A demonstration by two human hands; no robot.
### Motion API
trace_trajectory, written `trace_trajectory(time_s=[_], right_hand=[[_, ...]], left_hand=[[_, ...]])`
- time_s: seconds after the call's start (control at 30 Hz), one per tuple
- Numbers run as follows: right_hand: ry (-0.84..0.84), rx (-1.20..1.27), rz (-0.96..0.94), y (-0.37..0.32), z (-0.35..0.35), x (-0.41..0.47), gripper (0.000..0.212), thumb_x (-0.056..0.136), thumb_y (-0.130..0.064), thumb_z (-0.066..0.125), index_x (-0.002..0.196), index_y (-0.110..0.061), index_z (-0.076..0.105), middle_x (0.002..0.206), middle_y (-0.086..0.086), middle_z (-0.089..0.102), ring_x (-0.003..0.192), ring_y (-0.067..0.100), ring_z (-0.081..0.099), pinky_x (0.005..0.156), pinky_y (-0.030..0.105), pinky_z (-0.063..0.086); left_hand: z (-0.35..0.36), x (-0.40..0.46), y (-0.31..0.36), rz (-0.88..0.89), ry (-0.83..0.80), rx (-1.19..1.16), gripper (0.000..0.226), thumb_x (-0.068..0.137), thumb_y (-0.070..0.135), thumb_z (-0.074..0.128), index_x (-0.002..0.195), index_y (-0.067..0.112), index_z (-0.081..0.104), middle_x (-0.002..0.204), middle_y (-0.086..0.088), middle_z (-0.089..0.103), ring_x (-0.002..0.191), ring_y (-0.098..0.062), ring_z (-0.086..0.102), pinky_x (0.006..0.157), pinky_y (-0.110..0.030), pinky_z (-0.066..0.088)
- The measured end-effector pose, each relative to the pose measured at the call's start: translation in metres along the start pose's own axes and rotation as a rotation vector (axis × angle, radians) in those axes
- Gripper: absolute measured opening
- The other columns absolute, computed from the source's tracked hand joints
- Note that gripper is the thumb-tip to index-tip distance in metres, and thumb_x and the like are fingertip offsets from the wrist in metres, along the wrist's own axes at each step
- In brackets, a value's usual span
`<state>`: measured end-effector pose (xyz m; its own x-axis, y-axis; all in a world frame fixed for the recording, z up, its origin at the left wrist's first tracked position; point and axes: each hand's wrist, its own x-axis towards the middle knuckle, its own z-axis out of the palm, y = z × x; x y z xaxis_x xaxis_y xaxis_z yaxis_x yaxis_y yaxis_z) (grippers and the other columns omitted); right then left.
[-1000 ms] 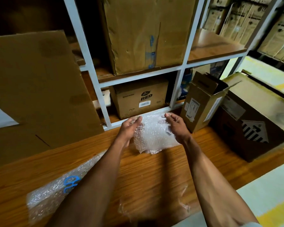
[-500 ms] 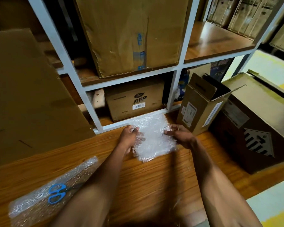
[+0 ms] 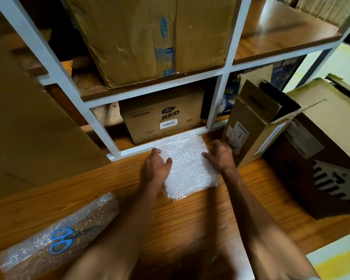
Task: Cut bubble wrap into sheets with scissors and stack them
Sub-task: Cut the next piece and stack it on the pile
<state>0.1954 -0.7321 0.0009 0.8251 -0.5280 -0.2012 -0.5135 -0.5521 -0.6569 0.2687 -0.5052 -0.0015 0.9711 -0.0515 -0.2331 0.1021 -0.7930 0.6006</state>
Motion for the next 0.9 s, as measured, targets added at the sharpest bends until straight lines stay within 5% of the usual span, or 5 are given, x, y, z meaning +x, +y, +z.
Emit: trace_trajectory(time_s=[0.17,0.37,0.7,0.9], right_hand=[[-0.002,0.025,0.006,0.003,0.009,0.000,0.046,0.105,-0.039,0.061,0.140,-0.010,0.056,0.132,0.020,0.067,0.123,0.040,0.061,0.101,0.036,0.046],[-0.064,-0.030,0.025,0.001,0.028,-0.008,0.045,0.109,-0.043,0.049,0.125,-0.003,0.059,0.116,0.032,0.067,0.109,0.050,0.062,0.087,0.044,0.049],[-0.151,-0.001,0.031,-0.005,0.022,0.018,0.057,0.109,-0.052,0.042,0.156,-0.019,0.040,0.148,0.024,0.056,0.137,0.047,0.051,0.113,0.049,0.043],[-0.196,0.012,-0.010,-0.008,0.028,0.037,0.051,0.111,-0.044,0.044,0.155,-0.018,0.046,0.149,0.022,0.056,0.139,0.041,0.052,0.117,0.045,0.041]], left_hand=[[0.012,-0.010,-0.011,-0.023,0.187,-0.027,0.062,0.097,0.048,0.062,0.148,0.020,0.040,0.145,-0.008,0.042,0.130,-0.029,0.046,0.102,-0.042,0.046],[0.044,-0.030,-0.020,-0.065,0.006,-0.232,0.069,0.108,0.045,0.043,0.165,0.016,0.017,0.169,-0.010,0.025,0.154,-0.031,0.025,0.125,-0.042,0.021],[0.028,-0.013,-0.014,-0.137,-0.026,-0.281,0.074,0.107,0.042,0.048,0.166,0.020,0.008,0.171,-0.006,0.018,0.155,-0.033,0.025,0.126,-0.046,0.024],[0.028,-0.005,-0.006,-0.133,-0.003,-0.382,0.066,0.103,0.031,0.060,0.161,0.022,0.030,0.162,-0.005,0.041,0.145,-0.031,0.044,0.116,-0.042,0.039]])
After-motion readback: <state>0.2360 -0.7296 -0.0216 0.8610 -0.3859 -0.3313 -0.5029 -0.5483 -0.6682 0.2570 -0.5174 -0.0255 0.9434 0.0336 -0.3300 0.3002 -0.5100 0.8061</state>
